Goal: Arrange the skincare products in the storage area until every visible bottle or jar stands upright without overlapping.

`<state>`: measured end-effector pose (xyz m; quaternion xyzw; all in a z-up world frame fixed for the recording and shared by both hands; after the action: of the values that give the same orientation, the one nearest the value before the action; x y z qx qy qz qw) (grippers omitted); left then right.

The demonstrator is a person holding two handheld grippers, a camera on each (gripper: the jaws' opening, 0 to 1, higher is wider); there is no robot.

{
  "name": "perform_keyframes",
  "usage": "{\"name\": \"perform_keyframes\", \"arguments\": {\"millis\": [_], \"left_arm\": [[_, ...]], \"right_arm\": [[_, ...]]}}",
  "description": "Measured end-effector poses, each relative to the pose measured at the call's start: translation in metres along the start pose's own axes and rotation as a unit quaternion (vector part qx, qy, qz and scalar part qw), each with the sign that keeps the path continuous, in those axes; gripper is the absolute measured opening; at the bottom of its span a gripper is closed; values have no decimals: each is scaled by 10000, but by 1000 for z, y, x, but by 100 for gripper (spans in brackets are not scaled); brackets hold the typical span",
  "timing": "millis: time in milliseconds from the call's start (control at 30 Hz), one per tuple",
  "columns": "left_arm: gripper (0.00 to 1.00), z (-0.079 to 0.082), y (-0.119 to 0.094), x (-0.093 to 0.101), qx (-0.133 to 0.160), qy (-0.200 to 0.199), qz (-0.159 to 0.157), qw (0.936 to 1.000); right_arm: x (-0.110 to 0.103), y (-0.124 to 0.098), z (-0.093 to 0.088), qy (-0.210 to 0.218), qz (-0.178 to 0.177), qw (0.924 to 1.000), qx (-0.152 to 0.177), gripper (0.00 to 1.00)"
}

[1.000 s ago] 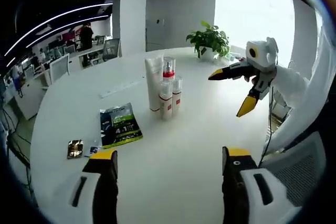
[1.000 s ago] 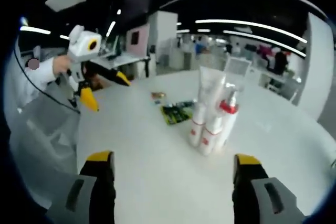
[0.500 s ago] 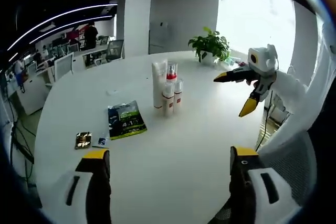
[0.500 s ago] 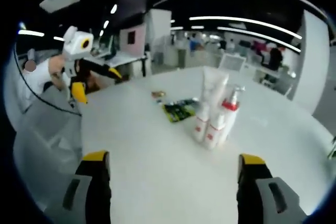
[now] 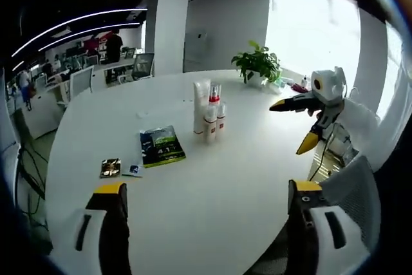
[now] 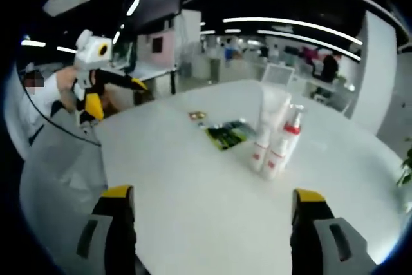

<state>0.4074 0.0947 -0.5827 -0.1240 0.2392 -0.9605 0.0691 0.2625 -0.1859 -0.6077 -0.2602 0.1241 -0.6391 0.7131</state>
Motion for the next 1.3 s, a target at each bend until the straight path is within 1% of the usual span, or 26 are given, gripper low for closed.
{"name": "perform_keyframes", "arguments": {"millis": [67, 167, 300, 367, 700, 767, 833, 967, 1067, 1167, 1300], "left_arm": [[99, -2, -5, 1, 6, 33, -41, 10000], [99, -5, -12, 4, 9, 63, -72, 10000], [99, -8, -19, 2, 4, 55, -91, 9999], [99, -10, -22, 1, 11, 85, -161, 9998], [99, -14, -41, -13, 98, 100, -277, 9995], [99, -16, -43, -20, 71, 104, -296, 9995], [99, -19, -44, -20, 52, 107, -332, 9994], [99, -20, -52, -24, 109, 99, -449, 9989], [99, -21, -58, -28, 150, 157, -466, 9987], [99, -24, -61, -32, 160, 197, -467, 9986], [99, -28, -64, -31, 200, 136, -606, 9979]], "right_arm": [[-7, -2, 2, -10, -15, 10000, -25, 99], [-13, -4, 5, 29, -62, 10000, 32, 99], [-23, -6, 9, 26, -157, 9999, 16, 99], [-27, -8, 11, 10, -199, 9998, 22, 99], [-52, -10, 22, 78, -414, 9991, 25, 99], [-58, -10, 25, 106, -440, 9990, 32, 99], [-66, -8, 28, 126, -456, 9989, 34, 99], [-80, -7, 34, 144, -480, 9987, 48, 99], [-86, -6, 37, 176, -515, 9985, 42, 99], [-98, -9, 41, 272, -547, 9981, 87, 99], [-109, -12, 46, 279, -612, 9977, 42, 99]]}}
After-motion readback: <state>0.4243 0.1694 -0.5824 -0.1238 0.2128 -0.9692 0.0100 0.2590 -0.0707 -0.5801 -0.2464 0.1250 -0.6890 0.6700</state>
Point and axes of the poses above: the point that each gripper's makers call its tool centre point, and the gripper's own axes: y roughly forward along the fingers, x roughly to its right, z roughly out of its top, the point moved 9 cm from there along -y, roughly backward along the fingers, and after that the axes turned 11 degrees about -z, right-handed, at the moved point
